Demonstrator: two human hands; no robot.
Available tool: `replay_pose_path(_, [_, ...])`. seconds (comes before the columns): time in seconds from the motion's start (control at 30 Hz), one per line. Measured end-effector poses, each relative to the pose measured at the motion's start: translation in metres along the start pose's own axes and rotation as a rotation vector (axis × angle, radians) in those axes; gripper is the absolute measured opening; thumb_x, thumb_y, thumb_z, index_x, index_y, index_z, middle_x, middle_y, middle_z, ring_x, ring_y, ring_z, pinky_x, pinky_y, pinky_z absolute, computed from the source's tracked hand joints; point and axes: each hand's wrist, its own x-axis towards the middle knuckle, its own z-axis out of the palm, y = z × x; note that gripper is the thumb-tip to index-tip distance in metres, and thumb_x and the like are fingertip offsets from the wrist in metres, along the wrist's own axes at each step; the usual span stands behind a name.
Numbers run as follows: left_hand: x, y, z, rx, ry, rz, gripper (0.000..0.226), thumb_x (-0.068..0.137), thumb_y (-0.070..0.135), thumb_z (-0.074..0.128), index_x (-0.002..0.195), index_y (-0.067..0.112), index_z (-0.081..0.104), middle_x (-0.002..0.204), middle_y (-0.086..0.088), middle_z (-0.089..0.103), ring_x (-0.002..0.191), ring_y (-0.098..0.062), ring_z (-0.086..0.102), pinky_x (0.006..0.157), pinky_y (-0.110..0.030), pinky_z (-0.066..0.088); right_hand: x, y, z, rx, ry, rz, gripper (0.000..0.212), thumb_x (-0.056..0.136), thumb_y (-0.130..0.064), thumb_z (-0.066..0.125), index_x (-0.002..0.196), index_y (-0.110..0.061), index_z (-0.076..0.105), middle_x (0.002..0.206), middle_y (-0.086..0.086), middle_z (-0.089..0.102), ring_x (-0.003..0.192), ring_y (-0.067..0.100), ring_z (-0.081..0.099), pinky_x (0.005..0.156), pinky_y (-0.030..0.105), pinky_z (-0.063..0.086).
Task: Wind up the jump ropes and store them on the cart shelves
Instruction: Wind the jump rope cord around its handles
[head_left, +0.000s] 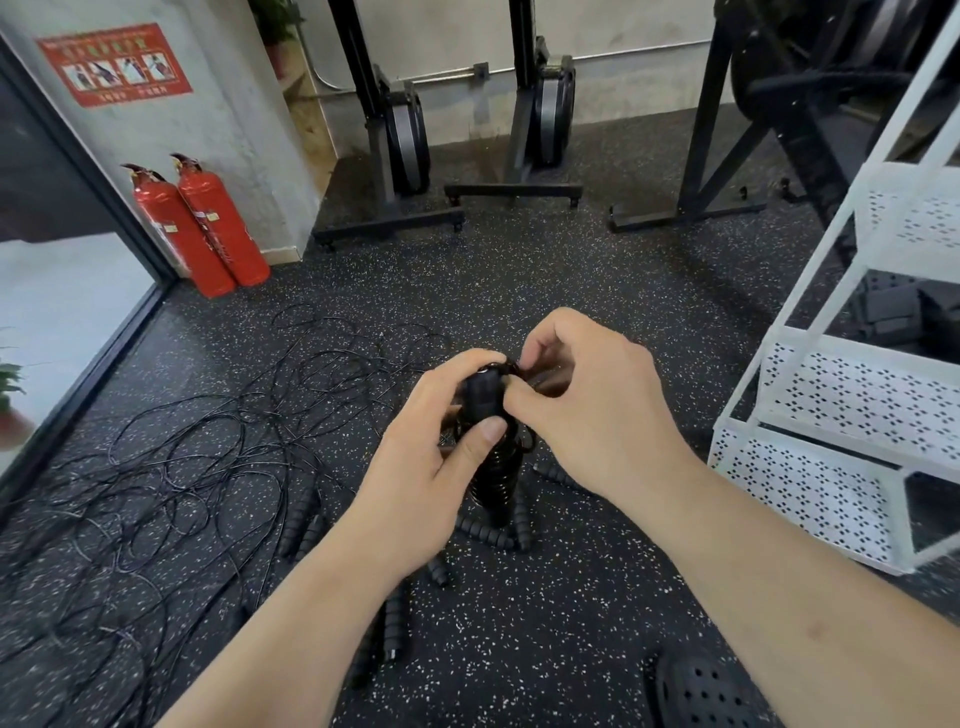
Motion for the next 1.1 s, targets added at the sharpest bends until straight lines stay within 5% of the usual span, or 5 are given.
replay_pose_path(0.13, [0.001, 0.005, 0.001, -0.027, 0.014, 0.013, 0.045, 0.110, 0.025, 0.058, 0.147, 0.048, 0.047, 0.144, 0.016, 0.058, 0.137, -0.017, 0.057, 0.115, -0.049, 0.047, -0.001, 0.000, 0.008, 0.079, -0.016, 0.006, 0.024, 0.087, -0.023, 0.078, 0.098, -0.033, 0.059, 0.087, -0.014, 0.070, 0.081, -0.002, 0.065, 0.072, 0.012, 0.047])
replay_pose_path(0.53, [0.010, 0.029, -0.002, -0.902, 0.136, -0.420, 0.033, 0.116, 0.032, 0.038, 0.134, 0.037, 0.065, 0.135, -0.014, 0.070, 0.121, -0.041, 0.068, 0.097, -0.073, 0.055, 0.010, 0.007, 0.011, 1.446, -0.378, 0.423, 0.017, 0.092, -0.006, 0.069, 0.098, -0.022, 0.068, 0.085, -0.001, 0.052, 0.054, 0.005, 0.038, 0.047, 0.018, 0.033])
replay_pose_path(0.73, [0.010, 0.028, -0.008, -0.850, 0.248, -0.434, 0.036, 0.113, 0.031, 0.036, 0.128, 0.042, 0.067, 0.122, -0.017, 0.075, 0.094, -0.037, 0.072, 0.082, -0.057, 0.063, 0.010, -0.001, 0.012, 1.030, -0.441, 0.348, 0.014, 0.109, -0.011, 0.054, 0.116, -0.019, 0.064, 0.087, 0.001, 0.061, 0.060, 0.012, 0.045, 0.051, 0.025, 0.038])
replay_pose_path(0.9, [0.010, 0.016, -0.014, -0.526, 0.309, -0.334, 0.029, 0.115, 0.024, 0.041, 0.129, 0.040, 0.060, 0.108, -0.025, 0.070, 0.075, -0.037, 0.072, 0.071, -0.059, 0.062, 0.003, -0.013, -0.001, 0.532, -0.363, 0.215, 0.009, 0.101, -0.017, 0.068, 0.107, -0.024, 0.071, 0.080, 0.000, 0.071, 0.079, 0.013, 0.061, 0.089, 0.042, 0.051])
replay_pose_path(1.1, [0.012, 0.005, -0.005, -0.213, 0.274, -0.203, 0.027, 0.112, 0.026, 0.050, 0.131, 0.044, 0.056, 0.109, -0.009, 0.069, 0.089, -0.036, 0.074, 0.082, -0.061, 0.062, -0.010, -0.016, -0.013, 0.248, -0.291, 0.053, 0.010, 0.099, -0.024, 0.071, 0.095, -0.028, 0.063, 0.070, -0.007, 0.066, 0.057, 0.015, 0.051, 0.072, 0.034, 0.048])
